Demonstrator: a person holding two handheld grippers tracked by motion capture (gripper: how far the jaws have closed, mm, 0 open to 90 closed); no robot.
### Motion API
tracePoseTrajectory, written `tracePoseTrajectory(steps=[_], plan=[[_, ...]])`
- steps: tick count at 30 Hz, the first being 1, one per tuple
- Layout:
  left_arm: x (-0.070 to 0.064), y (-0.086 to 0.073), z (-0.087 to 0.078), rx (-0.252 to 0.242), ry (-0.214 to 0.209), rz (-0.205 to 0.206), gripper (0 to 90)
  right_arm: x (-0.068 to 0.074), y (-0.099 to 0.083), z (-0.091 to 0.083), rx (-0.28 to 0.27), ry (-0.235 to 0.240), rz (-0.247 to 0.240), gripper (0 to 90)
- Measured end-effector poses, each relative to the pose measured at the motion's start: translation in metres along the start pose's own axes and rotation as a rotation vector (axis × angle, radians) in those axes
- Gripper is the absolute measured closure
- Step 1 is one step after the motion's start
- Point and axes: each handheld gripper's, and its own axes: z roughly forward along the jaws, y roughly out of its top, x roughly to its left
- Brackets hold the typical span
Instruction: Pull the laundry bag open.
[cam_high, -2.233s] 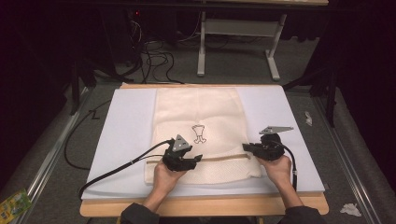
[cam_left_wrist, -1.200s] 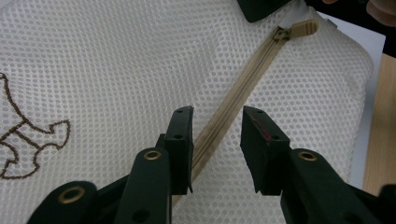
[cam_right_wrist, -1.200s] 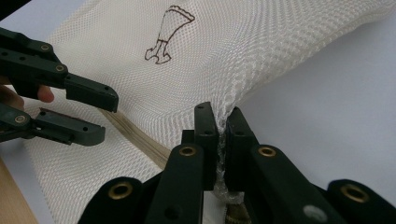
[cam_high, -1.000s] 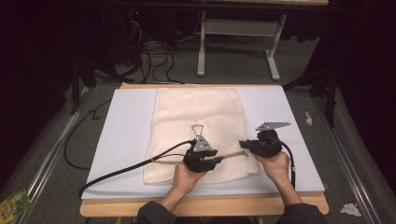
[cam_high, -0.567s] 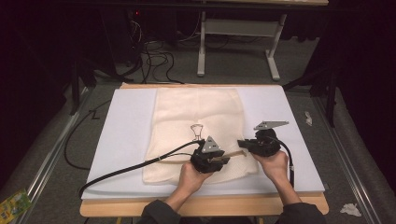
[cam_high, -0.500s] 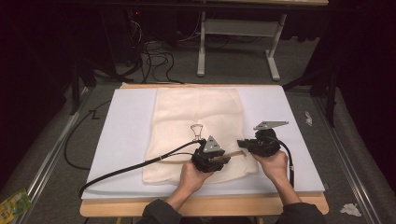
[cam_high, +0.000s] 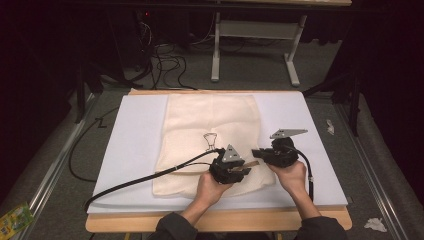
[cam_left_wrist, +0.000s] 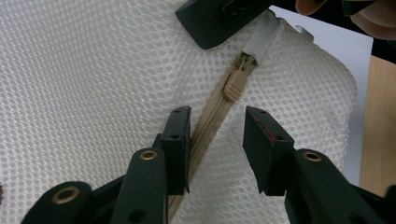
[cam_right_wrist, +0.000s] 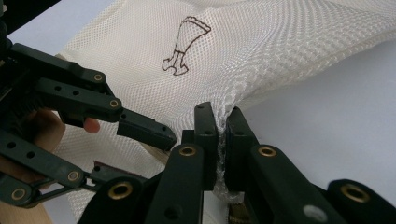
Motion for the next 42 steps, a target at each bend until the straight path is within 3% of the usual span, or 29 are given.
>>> tracePoseTrajectory(steps=[6,16,42], plan=[[-0.005,0.002,-0.003,-0.044,-0.013,0.011,63.2,-0.001,-0.001,0.001,-0.001,-0.004,0.000,87.8],[-0.007,0.004,0.005,-0.041,-0.038,-0.006,65.4,0.000,-0.002,0.002,0.001,0.001,-0.001,87.8],[-0.009,0.005,0.008,-0.060,-0.038,-0.029,78.8,0.001,-0.004,0.005,-0.014,0.021,0.004,87.8]])
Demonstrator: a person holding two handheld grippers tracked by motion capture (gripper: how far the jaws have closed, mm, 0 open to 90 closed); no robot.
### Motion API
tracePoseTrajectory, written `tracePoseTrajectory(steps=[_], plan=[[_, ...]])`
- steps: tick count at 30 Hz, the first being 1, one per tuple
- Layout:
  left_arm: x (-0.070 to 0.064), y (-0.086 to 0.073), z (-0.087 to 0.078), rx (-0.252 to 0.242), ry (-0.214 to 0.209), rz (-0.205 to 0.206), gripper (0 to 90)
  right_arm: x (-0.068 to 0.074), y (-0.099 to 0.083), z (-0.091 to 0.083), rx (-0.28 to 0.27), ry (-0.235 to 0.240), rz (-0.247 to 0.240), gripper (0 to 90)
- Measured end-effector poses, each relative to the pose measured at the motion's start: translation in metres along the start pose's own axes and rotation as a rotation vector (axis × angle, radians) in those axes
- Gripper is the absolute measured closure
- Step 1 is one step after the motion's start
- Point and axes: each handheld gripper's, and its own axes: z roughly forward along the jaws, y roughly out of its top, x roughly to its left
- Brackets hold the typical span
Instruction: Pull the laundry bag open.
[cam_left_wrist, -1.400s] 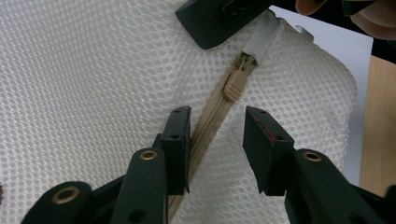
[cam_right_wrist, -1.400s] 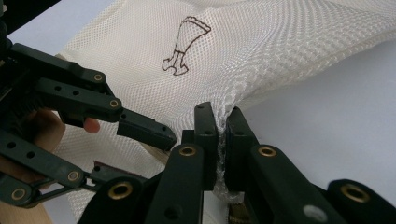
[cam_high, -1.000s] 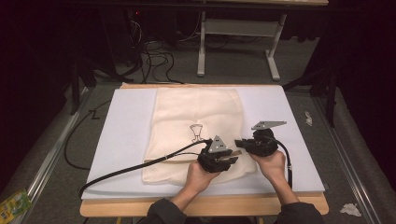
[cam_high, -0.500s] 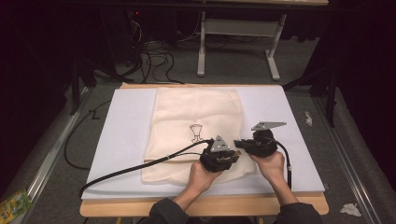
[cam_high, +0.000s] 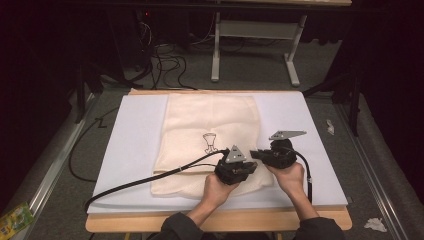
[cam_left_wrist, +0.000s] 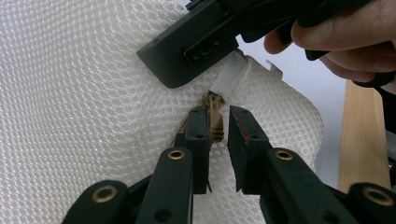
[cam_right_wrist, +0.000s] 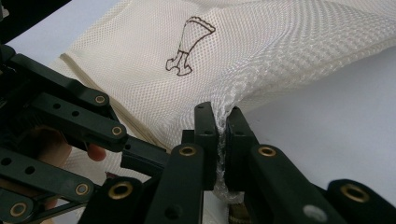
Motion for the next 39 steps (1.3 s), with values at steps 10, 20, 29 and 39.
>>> tracePoseTrajectory(steps=[10,20,29,39], plan=[[0.000,-0.001,0.002,-0.001,-0.004,-0.006,84.4,0.001,0.000,0.000,0.002,0.001,-0.002,87.8],[0.001,-0.001,0.002,0.005,-0.005,-0.006,86.6,0.000,-0.001,0.001,0.001,0.005,-0.006,87.8],[0.000,0.001,-0.005,0.028,0.000,0.016,86.9,-0.002,-0.005,0.001,-0.002,0.011,-0.018,87.9],[-0.002,0.003,-0.010,0.037,0.014,0.038,87.1,-0.003,-0.006,0.000,0.010,0.003,-0.026,88.1]])
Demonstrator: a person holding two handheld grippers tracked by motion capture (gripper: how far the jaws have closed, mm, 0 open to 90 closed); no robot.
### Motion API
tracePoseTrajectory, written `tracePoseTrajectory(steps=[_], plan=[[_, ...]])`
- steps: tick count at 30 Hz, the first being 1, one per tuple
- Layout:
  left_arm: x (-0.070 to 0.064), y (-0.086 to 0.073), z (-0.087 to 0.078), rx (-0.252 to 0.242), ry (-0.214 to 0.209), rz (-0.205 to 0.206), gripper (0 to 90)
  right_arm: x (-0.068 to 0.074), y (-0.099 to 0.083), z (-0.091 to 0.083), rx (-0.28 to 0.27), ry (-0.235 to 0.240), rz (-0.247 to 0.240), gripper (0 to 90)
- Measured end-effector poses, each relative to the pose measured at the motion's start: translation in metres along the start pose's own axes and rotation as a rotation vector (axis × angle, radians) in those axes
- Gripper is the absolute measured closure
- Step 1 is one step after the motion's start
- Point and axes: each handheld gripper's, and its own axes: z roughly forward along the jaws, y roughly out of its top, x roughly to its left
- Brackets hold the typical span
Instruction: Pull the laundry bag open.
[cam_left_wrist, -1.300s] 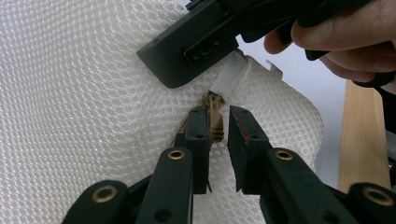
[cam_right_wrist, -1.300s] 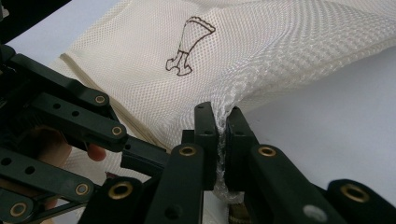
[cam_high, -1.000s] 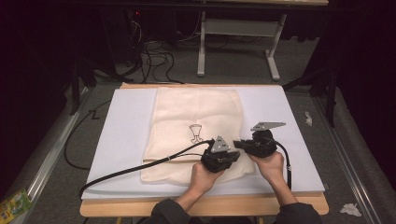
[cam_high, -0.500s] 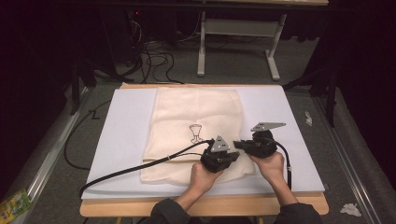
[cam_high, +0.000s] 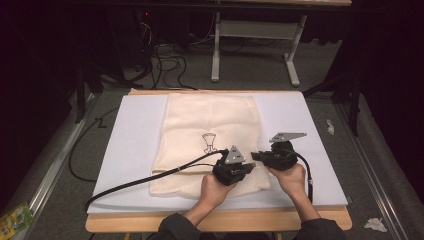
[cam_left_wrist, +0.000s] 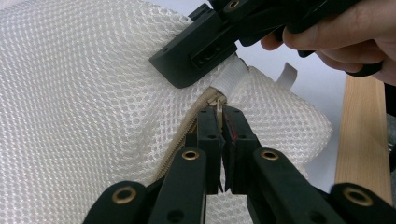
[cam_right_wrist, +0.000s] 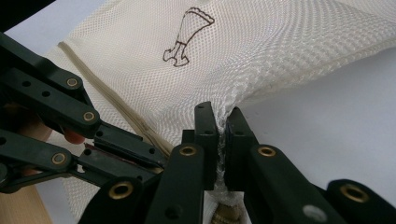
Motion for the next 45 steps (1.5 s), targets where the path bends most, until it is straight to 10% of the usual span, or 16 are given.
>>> tracePoseTrajectory(steps=[45], plan=[[0.009,-0.005,-0.015,0.024,0.029,-0.004,87.3,-0.002,-0.003,-0.002,-0.004,-0.004,-0.011,88.3]])
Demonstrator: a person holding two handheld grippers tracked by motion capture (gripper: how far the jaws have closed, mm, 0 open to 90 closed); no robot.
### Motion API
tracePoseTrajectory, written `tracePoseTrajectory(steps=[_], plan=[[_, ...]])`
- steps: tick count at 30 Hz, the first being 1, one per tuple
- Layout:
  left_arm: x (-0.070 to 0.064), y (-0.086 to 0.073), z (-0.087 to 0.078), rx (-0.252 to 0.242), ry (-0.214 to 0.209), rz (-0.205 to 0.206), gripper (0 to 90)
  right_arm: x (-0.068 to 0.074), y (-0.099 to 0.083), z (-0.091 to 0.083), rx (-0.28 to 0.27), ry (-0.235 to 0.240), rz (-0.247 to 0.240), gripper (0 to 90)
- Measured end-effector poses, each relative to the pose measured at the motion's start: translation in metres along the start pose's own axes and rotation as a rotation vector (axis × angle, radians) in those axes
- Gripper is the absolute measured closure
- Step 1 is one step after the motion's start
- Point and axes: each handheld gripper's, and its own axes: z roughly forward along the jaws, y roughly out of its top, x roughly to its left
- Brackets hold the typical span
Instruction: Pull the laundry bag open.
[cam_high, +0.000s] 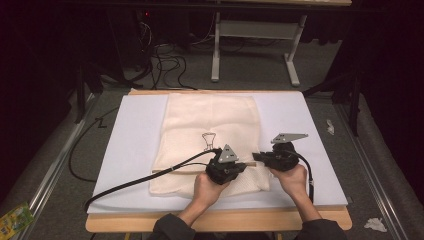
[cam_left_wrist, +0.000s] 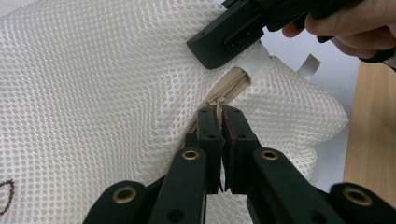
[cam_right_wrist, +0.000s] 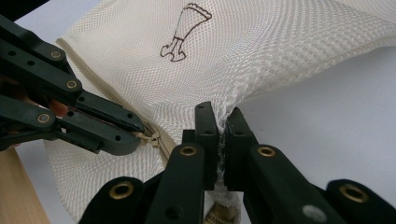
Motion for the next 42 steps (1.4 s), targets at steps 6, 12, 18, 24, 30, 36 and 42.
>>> tracePoseTrajectory(steps=[6,12,18,24,30,36,42], plan=[[0.002,0.000,-0.004,-0.004,0.000,-0.006,87.3,0.000,0.000,0.000,-0.002,0.002,-0.002,88.3],[0.004,-0.002,-0.007,-0.005,0.003,-0.009,87.3,0.000,0.000,0.000,-0.006,0.003,0.002,88.3],[0.004,-0.002,-0.009,-0.003,0.006,-0.009,87.3,0.000,0.000,0.000,-0.005,0.008,-0.001,88.3],[0.008,-0.006,-0.015,-0.006,0.010,-0.019,87.3,-0.001,-0.001,-0.001,-0.007,0.004,-0.001,88.3],[0.008,-0.005,-0.018,-0.010,0.013,-0.016,87.3,0.000,0.002,-0.002,-0.002,0.005,-0.009,88.3],[0.011,-0.007,-0.022,-0.011,0.019,-0.022,87.3,-0.002,0.000,-0.003,-0.007,0.002,-0.002,88.3],[0.011,-0.007,-0.024,-0.014,0.015,-0.021,87.3,-0.002,-0.001,-0.002,-0.015,0.007,0.000,88.3]])
